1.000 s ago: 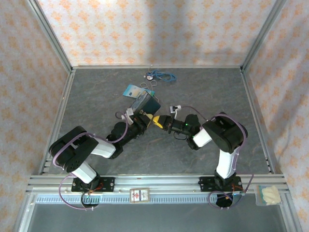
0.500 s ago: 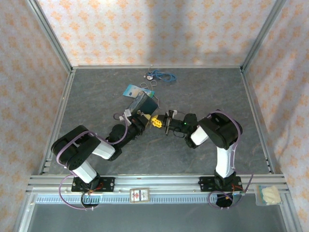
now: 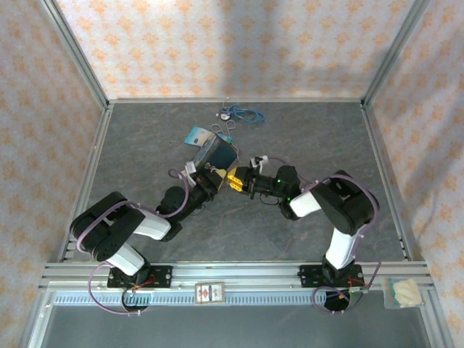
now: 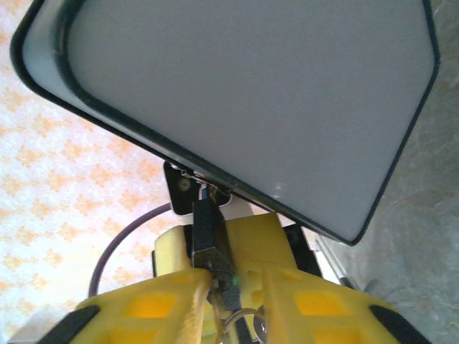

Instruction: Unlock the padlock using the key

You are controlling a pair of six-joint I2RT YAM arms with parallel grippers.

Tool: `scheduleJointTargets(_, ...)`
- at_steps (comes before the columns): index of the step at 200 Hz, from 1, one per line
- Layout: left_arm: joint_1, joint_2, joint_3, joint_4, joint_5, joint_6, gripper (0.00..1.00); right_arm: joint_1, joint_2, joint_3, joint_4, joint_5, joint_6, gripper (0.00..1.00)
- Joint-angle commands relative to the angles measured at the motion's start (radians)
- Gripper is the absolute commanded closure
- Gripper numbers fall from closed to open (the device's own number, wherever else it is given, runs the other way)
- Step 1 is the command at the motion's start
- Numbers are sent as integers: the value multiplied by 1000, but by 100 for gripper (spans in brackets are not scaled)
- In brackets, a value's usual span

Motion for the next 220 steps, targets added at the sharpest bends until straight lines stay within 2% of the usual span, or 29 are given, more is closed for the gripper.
scheduleJointTargets(1, -39, -36, 10, 14, 118, 24, 100, 2, -65, 25, -167, 79, -224, 66)
scheduleJointTargets(34, -38, -41, 18, -21, 103, 28, 100, 2, -156, 32, -377, 117, -398, 56)
scheduleJointTargets(78, -36, -28, 27, -47, 85, 21, 100, 2, -276, 9, -563, 211, -565, 52)
scheduleJointTargets(112, -36, -8, 39, -48, 85, 8, 100, 3, -291, -26, -530, 204, -563, 51)
scheduleJointTargets(181, -36, -3, 57, -65, 83, 9, 100, 17, -285, -122, -372, 159, -505, 64)
scheduleJointTargets(220, -36, 3, 67, -70, 91, 8, 100, 24, -296, -114, -346, 155, -506, 70)
